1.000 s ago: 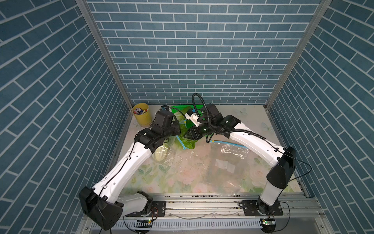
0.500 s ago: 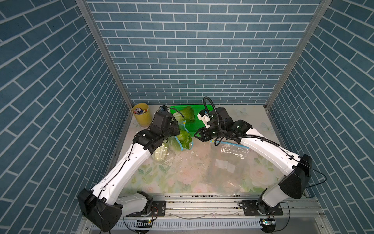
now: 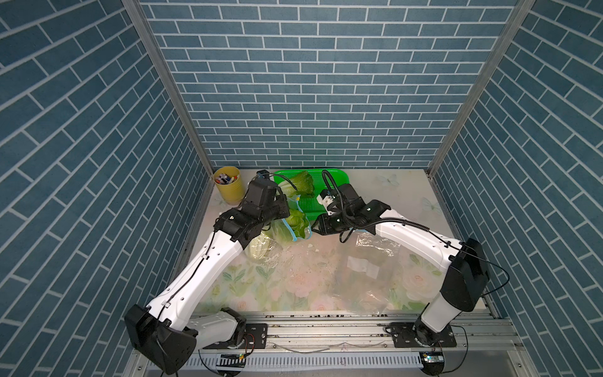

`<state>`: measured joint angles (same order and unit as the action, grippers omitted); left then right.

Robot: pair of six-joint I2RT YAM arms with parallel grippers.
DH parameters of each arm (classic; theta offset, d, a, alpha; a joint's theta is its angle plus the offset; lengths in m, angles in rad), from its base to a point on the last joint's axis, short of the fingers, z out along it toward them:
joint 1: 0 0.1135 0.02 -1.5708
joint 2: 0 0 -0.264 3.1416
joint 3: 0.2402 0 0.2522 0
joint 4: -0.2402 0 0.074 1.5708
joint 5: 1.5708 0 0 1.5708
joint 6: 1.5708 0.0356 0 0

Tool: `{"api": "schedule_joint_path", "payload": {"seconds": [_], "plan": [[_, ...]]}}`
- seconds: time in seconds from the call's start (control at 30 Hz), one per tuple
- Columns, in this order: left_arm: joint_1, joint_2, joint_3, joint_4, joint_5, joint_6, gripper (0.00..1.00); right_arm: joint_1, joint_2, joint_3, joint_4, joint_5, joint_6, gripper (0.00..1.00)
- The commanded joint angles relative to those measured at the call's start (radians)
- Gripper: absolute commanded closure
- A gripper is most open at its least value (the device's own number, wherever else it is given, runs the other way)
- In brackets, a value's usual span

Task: Put the chinese cabbages into a zipper bag and zip it
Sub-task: Adjust the zipper food storage bag at the center of the board.

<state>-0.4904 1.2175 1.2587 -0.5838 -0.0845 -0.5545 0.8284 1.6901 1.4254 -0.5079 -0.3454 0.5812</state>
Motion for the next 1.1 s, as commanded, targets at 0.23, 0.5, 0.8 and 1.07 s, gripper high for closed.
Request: {"api": "schedule_joint_path", "payload": {"seconds": [0.23, 0.5, 0.8, 1.07], "plan": [[0.005, -0.011, -0.018, 0.036, 0.006, -0.008, 1.0, 0.0, 0.098, 0.007, 0.104, -0.081, 0.084, 0.7], [0.005, -0.01, -0.015, 0.039, 0.007, -0.006, 1.0, 0.0, 0.096, 0.013, 0.141, -0.107, 0.092, 0.93], [0.009, -0.044, 0.016, 0.012, -0.002, 0.0, 1.0, 0.003, 0.032, 0.194, 0.002, -0.058, -0.022, 1.0], [0.024, -0.148, 0.003, 0.027, -0.067, -0.053, 1.0, 0.02, 0.024, 0.447, -0.15, -0.045, -0.157, 1.0]]}}
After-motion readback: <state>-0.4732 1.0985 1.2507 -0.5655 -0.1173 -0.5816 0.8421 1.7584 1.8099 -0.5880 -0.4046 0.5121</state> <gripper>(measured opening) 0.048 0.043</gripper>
